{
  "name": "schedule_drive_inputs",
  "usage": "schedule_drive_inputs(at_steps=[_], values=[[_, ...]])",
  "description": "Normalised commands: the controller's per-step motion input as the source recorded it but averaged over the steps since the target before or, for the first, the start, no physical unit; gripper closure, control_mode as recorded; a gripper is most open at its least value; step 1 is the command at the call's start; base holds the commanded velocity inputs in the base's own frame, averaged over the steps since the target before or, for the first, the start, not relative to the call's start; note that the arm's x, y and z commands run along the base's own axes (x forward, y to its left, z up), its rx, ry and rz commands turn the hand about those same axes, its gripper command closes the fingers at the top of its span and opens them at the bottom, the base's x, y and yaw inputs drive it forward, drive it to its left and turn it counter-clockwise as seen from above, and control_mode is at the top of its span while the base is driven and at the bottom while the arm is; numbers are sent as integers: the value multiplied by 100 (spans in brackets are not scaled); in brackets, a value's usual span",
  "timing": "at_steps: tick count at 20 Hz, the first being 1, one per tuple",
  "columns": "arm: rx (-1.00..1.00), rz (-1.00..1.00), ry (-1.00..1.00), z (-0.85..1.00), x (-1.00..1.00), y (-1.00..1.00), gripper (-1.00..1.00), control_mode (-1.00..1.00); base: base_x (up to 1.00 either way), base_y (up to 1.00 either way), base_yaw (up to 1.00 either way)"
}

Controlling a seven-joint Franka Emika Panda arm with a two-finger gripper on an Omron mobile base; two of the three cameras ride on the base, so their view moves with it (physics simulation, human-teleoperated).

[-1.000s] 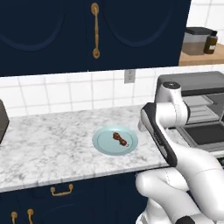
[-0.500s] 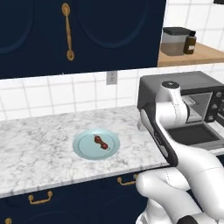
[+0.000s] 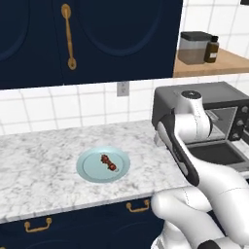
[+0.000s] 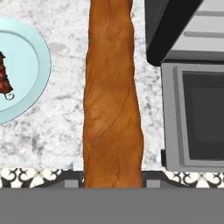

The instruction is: Pick up the kebab skewer and baguette bread, and place them inside the toaster oven. Close the toaster oven door and start by setting the timer.

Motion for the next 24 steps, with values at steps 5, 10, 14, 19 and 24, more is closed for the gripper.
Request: schedule_drive_inputs(at_steps=[5, 10, 14, 19, 24], values=[[0, 0, 0, 0, 0, 0, 100, 100, 38, -9, 3], [0, 0, 0, 0, 0, 0, 100, 100, 21, 0, 0], [0, 0, 0, 0, 26, -7, 100, -100, 0, 0, 0], [0, 7, 0, 0, -4, -98, 100, -100, 0, 0, 0], [0, 4, -7, 0, -39, -100, 100, -100, 0, 0, 0]])
